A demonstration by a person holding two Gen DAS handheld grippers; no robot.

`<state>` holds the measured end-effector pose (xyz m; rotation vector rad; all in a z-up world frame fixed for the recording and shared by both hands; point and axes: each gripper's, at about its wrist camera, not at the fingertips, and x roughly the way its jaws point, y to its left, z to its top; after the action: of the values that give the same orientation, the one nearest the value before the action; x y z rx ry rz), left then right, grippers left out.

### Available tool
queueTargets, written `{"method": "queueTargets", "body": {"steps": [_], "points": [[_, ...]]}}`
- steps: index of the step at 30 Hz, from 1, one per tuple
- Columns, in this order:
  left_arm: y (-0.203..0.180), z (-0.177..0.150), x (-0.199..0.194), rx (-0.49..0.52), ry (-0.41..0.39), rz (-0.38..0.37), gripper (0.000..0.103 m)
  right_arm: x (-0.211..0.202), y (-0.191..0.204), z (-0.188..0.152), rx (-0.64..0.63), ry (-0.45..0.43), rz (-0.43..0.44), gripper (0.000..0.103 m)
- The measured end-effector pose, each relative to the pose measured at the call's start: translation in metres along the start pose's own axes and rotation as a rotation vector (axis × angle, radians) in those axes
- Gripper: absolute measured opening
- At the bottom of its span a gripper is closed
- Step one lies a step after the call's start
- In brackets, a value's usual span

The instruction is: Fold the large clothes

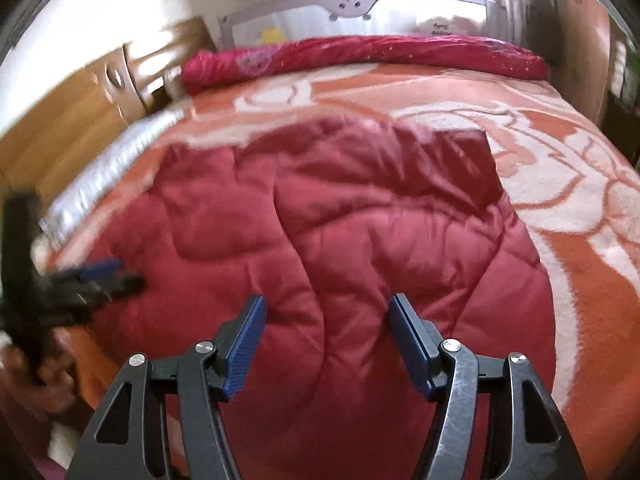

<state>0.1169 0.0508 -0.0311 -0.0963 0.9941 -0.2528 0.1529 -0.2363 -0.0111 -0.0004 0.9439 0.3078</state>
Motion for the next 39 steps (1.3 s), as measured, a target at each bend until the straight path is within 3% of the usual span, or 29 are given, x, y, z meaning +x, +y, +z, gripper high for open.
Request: {"method": "queueTargets", "body": {"steps": [4,6,13,17,24,29,39], "points": [[0.000,-0.003,0.002,0.009,-0.009,0.007,0.077,0.012,-0.017,-0.008,0.028,0.007,-0.052,0.065],[-0.001,-0.005,0.004,0.014,-0.016,0.015,0.077,0.015,-0.023,-0.012,0.058,0.003,-0.039,0.066],[0.000,-0.008,0.007,0.034,-0.034,0.045,0.078,0.008,-0.011,-0.031,0.074,-0.045,-0.103,0.065],[0.001,-0.004,-0.001,0.019,-0.029,0.048,0.078,0.010,-0.014,-0.031,0.094,-0.048,-0.080,0.066],[-0.004,-0.003,-0.027,0.000,-0.059,-0.021,0.077,0.008,-0.013,-0.034,0.104,-0.054,-0.080,0.066],[-0.006,-0.007,0.004,0.022,-0.012,0.046,0.079,0.005,-0.014,-0.034,0.114,-0.050,-0.072,0.066],[-0.008,-0.003,0.004,0.021,0.001,0.070,0.079,-0.029,0.014,-0.001,0.031,-0.097,-0.026,0.068]]}}
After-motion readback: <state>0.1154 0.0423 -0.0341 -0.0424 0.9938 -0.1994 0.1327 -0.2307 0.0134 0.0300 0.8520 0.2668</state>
